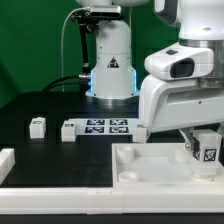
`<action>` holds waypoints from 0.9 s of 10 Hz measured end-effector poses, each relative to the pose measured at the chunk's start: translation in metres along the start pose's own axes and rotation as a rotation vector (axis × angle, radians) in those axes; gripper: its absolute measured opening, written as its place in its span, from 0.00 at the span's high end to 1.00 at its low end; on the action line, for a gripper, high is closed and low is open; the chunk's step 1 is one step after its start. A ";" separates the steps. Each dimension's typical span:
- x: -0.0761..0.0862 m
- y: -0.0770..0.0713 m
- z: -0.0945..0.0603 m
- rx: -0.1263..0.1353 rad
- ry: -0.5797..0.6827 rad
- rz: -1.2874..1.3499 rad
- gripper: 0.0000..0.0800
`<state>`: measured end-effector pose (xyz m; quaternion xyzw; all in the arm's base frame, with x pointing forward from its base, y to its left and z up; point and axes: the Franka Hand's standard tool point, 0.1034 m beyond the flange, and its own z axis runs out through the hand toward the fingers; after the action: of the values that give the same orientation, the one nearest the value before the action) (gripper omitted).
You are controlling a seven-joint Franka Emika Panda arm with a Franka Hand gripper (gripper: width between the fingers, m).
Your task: Assemble one leg
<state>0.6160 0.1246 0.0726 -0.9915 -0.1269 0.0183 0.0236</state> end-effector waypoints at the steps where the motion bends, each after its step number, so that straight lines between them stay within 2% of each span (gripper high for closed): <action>1: 0.000 0.000 0.000 0.002 0.003 0.047 0.63; 3: 0.002 -0.001 0.001 0.002 0.023 0.420 0.63; 6: 0.003 -0.002 0.002 0.005 0.030 0.841 0.63; 8: 0.003 -0.007 0.002 -0.009 0.034 1.103 0.63; 9: 0.004 -0.006 0.002 0.004 0.032 1.209 0.63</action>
Offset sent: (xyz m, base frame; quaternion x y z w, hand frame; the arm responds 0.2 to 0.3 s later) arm -0.0001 -0.0083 -0.0044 -0.0208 0.0151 0.3942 0.9187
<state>0.6179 0.1312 0.0705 -0.8879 0.4596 0.0138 0.0128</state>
